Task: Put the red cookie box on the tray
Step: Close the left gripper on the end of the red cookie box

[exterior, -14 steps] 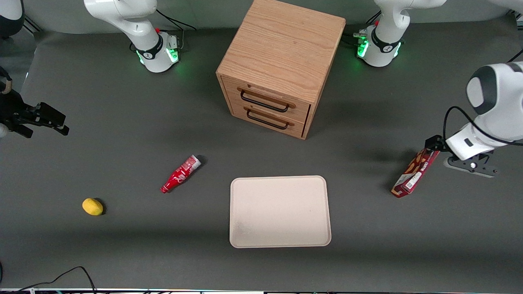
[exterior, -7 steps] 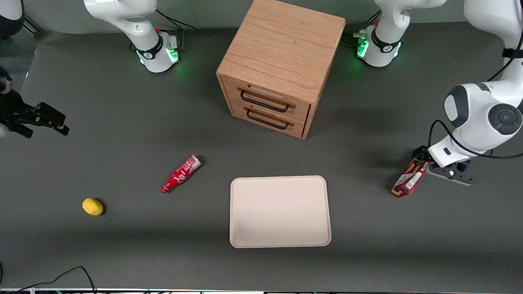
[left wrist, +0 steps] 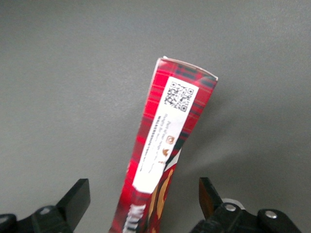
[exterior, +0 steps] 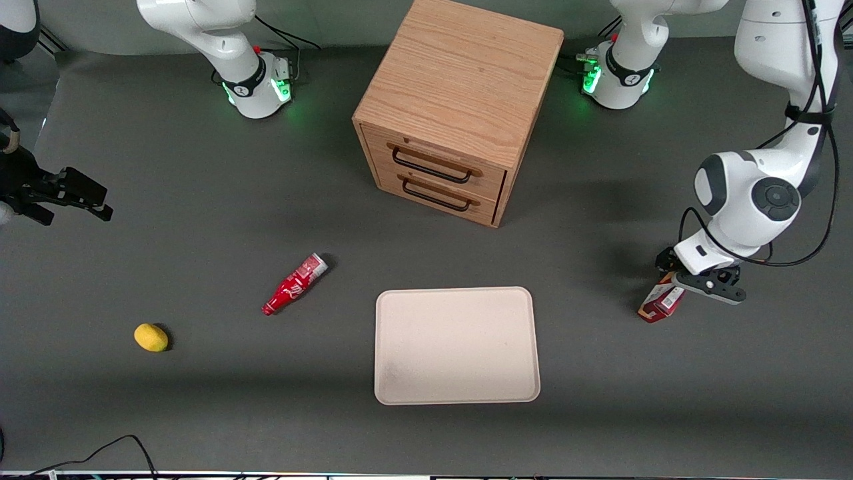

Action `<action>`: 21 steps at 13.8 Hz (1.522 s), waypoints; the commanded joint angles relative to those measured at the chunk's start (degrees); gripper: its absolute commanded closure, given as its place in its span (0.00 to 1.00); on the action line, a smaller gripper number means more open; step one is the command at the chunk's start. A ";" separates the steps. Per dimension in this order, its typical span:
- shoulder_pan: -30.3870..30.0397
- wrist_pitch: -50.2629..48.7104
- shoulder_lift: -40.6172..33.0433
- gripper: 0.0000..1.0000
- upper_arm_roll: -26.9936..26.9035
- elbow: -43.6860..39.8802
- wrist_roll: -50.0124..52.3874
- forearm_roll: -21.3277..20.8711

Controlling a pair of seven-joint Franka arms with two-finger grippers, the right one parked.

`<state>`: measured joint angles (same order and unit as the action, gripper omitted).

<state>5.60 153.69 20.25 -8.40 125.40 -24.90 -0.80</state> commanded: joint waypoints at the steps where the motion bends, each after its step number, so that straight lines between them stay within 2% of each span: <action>1: 0.03 1.18 -0.30 0.00 0.23 0.72 -1.38 0.97; 4: -0.06 1.18 -0.21 0.00 0.23 0.63 -1.47 0.97; 5: -0.06 1.18 -0.21 0.10 0.23 0.63 -1.47 0.97; 6: -0.06 1.18 -0.21 0.27 0.23 0.63 -2.08 0.97; 7: -0.06 1.18 -0.29 0.61 0.23 0.72 -2.43 0.97; 8: -0.15 1.18 -0.30 0.90 0.23 0.63 -2.44 0.97; 9: -0.15 1.18 -0.30 1.00 0.23 0.63 -2.44 0.97; 17: -0.24 -0.40 -1.69 1.00 0.31 0.46 -2.96 1.06; 18: -0.33 -2.93 -3.70 1.00 0.23 0.19 -3.31 1.15; 21: -0.42 -21.52 -10.03 1.00 0.14 -6.46 -3.41 2.45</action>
<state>5.48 143.83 16.46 -8.26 122.69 -26.41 -0.16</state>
